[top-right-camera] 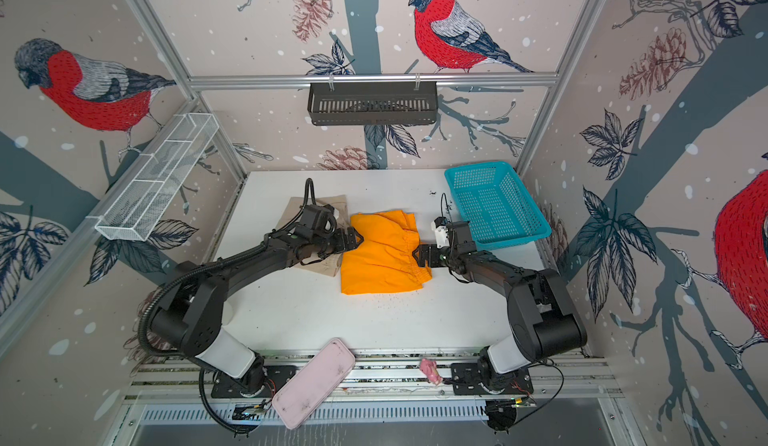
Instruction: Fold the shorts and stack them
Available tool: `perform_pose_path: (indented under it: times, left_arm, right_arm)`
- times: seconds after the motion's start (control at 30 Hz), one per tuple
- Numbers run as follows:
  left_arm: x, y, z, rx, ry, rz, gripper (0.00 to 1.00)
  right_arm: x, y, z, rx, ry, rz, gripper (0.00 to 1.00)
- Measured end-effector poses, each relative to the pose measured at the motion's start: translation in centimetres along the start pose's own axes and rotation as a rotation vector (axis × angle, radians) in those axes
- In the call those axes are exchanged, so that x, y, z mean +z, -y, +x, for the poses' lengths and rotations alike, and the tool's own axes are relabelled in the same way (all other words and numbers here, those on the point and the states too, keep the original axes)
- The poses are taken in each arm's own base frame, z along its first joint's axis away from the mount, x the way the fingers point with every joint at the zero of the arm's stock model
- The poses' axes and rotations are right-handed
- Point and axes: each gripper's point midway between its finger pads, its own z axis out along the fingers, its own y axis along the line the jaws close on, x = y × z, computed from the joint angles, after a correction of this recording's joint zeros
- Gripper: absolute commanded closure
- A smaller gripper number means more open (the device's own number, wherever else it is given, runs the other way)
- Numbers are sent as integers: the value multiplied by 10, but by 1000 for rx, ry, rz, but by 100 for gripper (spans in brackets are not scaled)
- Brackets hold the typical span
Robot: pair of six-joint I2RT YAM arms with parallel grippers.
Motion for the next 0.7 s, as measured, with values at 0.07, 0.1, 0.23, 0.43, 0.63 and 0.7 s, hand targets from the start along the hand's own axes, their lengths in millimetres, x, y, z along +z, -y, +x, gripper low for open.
perform_pose_path:
  times: [0.07,0.1,0.23,0.43,0.63,0.7]
  left_arm:
    - [3,-2,5,15,-13,3,3]
    - [4,-3,9,17,-23,10,3]
    - [16,-9,20,40,-60,1,3]
    - [31,-12,37,72,-118,1,5]
    - [38,-4,43,102,-138,32,18]
    - [40,2,42,113,-136,44,30]
  right_arm:
    - [5,1,1,-10,-9,-9,1]
    - [7,1,1,-9,-11,-16,1]
    - [15,-4,5,-14,-23,-64,1]
    - [23,-13,0,-33,12,-139,3]
    - [27,-22,2,-23,25,-215,25]
    - [28,-24,6,-8,16,-238,44]
